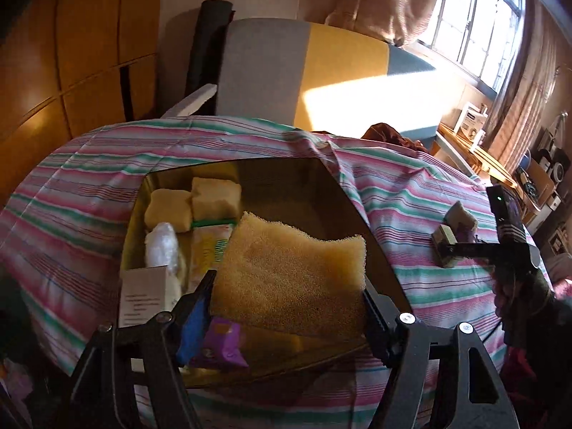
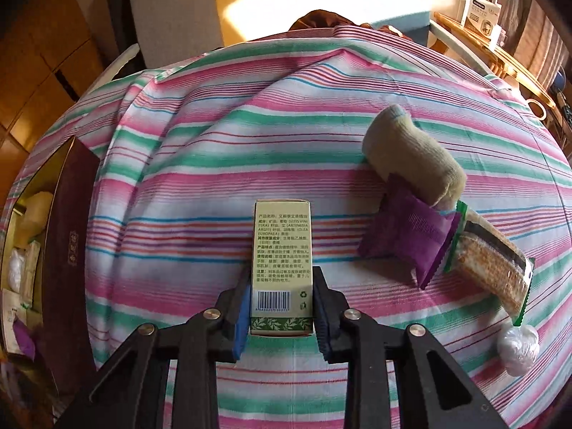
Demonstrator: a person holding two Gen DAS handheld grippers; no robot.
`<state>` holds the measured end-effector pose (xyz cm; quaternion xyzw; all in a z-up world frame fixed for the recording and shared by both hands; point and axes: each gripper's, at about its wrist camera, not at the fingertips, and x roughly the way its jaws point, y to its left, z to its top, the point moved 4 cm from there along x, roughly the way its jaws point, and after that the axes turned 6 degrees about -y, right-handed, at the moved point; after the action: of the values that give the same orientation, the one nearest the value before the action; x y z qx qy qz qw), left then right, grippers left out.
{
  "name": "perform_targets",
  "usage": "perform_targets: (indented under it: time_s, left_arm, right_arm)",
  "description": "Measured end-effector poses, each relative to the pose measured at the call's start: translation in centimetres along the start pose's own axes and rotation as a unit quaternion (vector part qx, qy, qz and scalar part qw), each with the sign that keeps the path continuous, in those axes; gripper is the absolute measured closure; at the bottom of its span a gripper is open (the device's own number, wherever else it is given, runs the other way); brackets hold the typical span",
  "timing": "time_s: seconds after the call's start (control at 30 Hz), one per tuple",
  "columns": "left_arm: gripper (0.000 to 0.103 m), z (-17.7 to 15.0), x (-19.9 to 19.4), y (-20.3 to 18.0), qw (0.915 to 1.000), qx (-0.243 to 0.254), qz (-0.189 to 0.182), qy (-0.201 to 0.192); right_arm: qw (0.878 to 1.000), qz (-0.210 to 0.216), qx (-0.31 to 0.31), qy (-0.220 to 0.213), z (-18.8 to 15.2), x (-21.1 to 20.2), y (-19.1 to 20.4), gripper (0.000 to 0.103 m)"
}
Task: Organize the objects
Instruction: 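Lower the sponge into the tray and open the left tool while the right tool holds the juice box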
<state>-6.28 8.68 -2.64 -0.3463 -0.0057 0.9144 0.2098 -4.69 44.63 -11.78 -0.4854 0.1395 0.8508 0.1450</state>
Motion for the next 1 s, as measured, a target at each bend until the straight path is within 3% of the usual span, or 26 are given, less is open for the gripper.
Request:
perform_targets:
  time_s: [0.2, 0.37, 1.0]
  left_arm:
    - [0.030, -1.0, -1.8, 6.9, 0.9963, -0.052, 0.069, -0.005]
    - [0.030, -2.4, -2.4, 9.6, 0.9917, -0.078, 0.102, 0.000]
    - [0.029, -1.9, -1.1, 1.0, 0.9975, 0.029, 0.064, 0.005]
  right_arm:
    - [0.998, 0.026, -0.053, 0.001, -3.1, -1.4, 2.7, 0.074]
    - [0.996, 0.015, -0.093, -0.006, -4.0, -1.1, 4.0, 0.073]
    - [0.995, 0.026, -0.098, -0.012, -4.0, -1.1, 3.7, 0.073]
